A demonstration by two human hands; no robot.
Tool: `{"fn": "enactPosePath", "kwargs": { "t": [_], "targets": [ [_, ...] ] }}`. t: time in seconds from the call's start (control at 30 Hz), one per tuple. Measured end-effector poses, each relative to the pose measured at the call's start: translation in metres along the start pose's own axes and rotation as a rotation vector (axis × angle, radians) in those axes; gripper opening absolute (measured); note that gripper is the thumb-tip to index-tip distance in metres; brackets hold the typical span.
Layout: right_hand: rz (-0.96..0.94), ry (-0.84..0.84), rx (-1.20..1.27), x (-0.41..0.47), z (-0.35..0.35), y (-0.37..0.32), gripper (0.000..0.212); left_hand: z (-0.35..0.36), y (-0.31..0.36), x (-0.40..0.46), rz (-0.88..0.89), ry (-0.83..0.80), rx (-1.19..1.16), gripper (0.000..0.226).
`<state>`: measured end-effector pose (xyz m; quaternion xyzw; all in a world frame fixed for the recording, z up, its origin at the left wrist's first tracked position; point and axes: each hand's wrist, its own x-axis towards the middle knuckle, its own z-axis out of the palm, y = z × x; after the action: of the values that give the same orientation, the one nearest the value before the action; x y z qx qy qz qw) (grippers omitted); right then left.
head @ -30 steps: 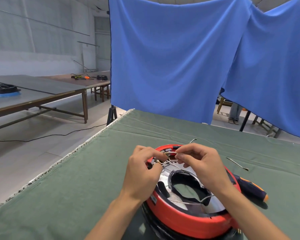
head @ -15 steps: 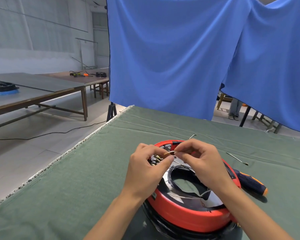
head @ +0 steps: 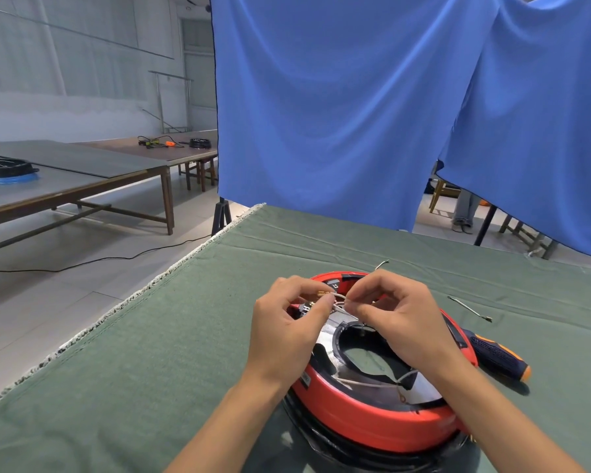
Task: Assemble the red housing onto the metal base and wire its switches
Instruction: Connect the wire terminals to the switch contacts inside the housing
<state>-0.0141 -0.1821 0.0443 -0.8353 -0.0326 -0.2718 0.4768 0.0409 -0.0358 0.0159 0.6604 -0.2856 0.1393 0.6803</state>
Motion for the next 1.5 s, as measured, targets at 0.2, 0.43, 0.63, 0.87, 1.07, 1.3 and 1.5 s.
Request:
{"fn": "enactPosePath", "kwargs": {
  "t": [0.2,0.43,0.63,0.87,1.07,1.3,1.5],
  "targets": [
    [0.002,-0.040,-0.020,-0.002,0.001,-0.001,0.021,-0.001,0.007,0.005,-0.201,-0.047,-0.348,0.021],
    [0.015,-0.053,-0.017,-0.001,0.001,0.000,0.022,-0.004,0.008,0.007,-0.262,-0.085,-0.387,0.018],
    [0.019,-0.053,-0.023,-0.001,0.000,0.000,0.022,-0.005,0.008,0.007,-0.255,-0.110,-0.391,0.017],
    [0.022,-0.079,-0.010,-0.002,-0.002,0.000,0.005,-0.001,0.011,0.005,-0.169,-0.065,-0.366,0.016],
    [0.012,-0.069,0.011,-0.003,-0.002,-0.001,0.009,0.008,0.013,-0.005,0.312,0.005,0.057,0.003],
    [0.009,-0.041,0.063,-0.003,-0.002,0.000,0.008,0.018,0.024,0.000,-0.044,-0.012,-0.287,0.011],
    [0.044,0.035,0.111,-0.003,-0.004,0.000,0.013,0.002,0.023,0.010,-0.336,-0.113,-0.498,0.011]
  ]
}}
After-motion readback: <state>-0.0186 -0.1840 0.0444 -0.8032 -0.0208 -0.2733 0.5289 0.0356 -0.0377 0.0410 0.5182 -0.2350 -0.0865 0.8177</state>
